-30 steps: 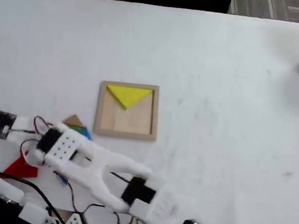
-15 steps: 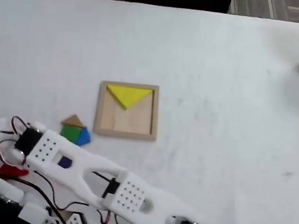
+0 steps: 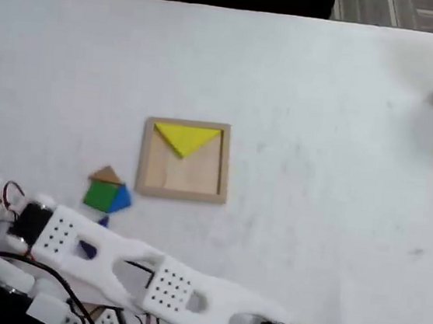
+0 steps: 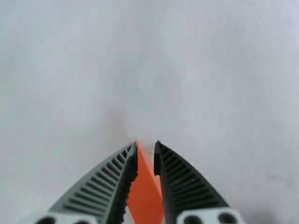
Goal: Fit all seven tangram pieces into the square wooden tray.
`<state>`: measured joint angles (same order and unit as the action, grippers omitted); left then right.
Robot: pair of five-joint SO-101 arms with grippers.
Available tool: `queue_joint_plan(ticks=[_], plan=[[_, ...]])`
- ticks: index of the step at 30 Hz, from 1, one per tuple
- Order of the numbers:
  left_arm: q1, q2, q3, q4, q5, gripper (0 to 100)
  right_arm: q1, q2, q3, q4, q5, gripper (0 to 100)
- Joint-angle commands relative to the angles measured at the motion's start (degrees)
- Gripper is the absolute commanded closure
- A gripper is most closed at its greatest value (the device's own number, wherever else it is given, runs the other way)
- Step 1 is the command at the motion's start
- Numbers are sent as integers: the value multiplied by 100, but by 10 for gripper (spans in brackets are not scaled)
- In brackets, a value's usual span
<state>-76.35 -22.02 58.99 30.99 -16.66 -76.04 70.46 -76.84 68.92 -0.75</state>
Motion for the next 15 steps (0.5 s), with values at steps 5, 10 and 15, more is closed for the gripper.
queue_joint_plan(ticks=[5,10,15], plan=[[4,-233,-53,-97,88,906,-154,699,-941,558,1398,938],[13,-233,-53,-88,88,906,-84,716,-1486,1877,2101,939],[57,-233,-44,-62,88,906,207,716,-1829,2756,2365,966]])
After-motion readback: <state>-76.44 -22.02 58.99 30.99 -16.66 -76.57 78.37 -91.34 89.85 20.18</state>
